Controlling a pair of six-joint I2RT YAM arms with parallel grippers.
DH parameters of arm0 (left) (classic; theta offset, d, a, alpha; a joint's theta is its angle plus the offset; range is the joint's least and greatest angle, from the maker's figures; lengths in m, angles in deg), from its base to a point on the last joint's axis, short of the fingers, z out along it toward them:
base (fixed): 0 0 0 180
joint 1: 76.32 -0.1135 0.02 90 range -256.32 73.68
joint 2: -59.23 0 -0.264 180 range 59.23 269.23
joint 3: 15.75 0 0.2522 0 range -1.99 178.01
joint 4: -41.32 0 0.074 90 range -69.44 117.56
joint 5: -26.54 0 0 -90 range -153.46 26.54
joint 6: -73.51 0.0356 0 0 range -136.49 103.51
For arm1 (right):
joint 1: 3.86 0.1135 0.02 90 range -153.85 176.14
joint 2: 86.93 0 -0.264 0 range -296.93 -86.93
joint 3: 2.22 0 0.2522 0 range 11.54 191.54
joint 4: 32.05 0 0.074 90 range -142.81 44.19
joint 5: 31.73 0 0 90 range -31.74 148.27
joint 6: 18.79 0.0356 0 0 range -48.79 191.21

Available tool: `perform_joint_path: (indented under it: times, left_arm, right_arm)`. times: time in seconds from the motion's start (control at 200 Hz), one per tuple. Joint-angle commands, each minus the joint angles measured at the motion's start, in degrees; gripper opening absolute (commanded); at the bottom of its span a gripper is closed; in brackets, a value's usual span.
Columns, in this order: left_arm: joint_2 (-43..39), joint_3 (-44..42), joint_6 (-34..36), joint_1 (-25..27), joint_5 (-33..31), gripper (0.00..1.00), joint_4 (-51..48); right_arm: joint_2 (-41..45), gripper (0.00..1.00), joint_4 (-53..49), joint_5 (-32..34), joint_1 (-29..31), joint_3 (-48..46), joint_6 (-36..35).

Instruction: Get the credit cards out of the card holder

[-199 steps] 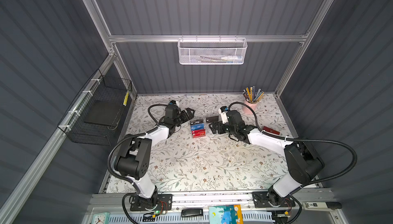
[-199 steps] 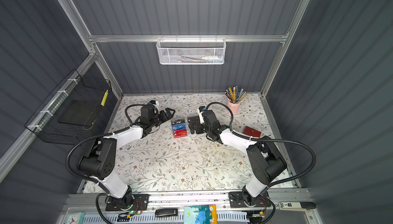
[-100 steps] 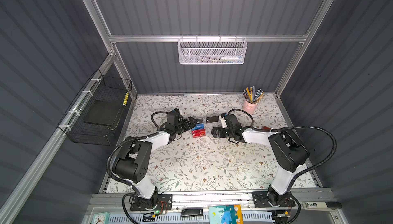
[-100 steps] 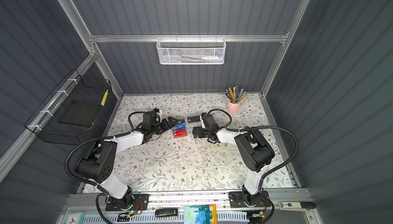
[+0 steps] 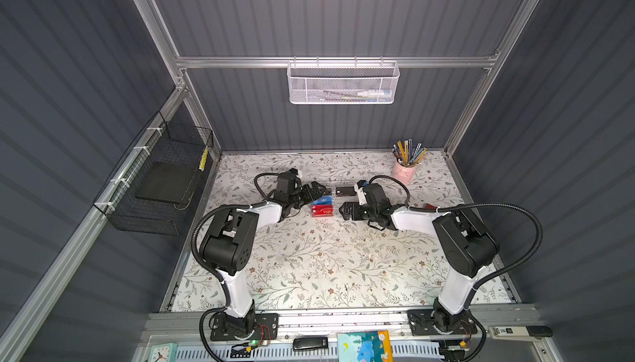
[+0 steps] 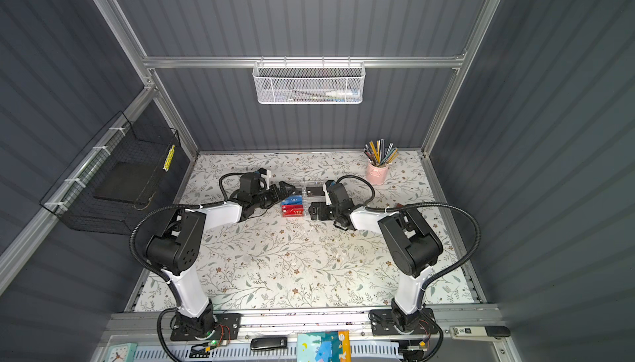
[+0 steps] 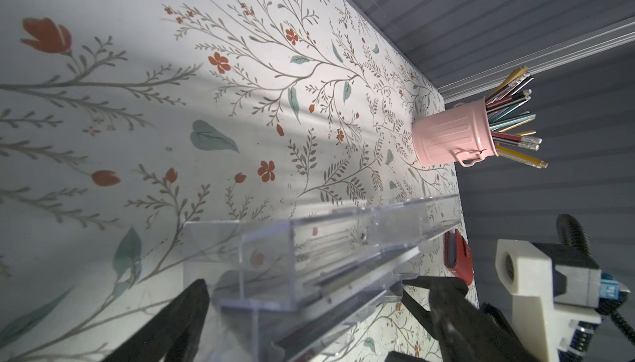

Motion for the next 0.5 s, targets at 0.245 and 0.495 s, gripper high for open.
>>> perform_joint_path:
  times: [0.245,0.495]
  left_arm:
    - [-4.89,4.01,10.85,0.58,-9.78,1.0,-13.72]
    - [-13.26,0.18,17.41,0.58,-22.7,1.0,-20.5]
  right_arm:
    - [7.57,0.99,-6.45,7.42,-0.37,-1.24,0.92]
    - [21.59,0.99,-19.51,25.75,-0.91,-5.42,4.94]
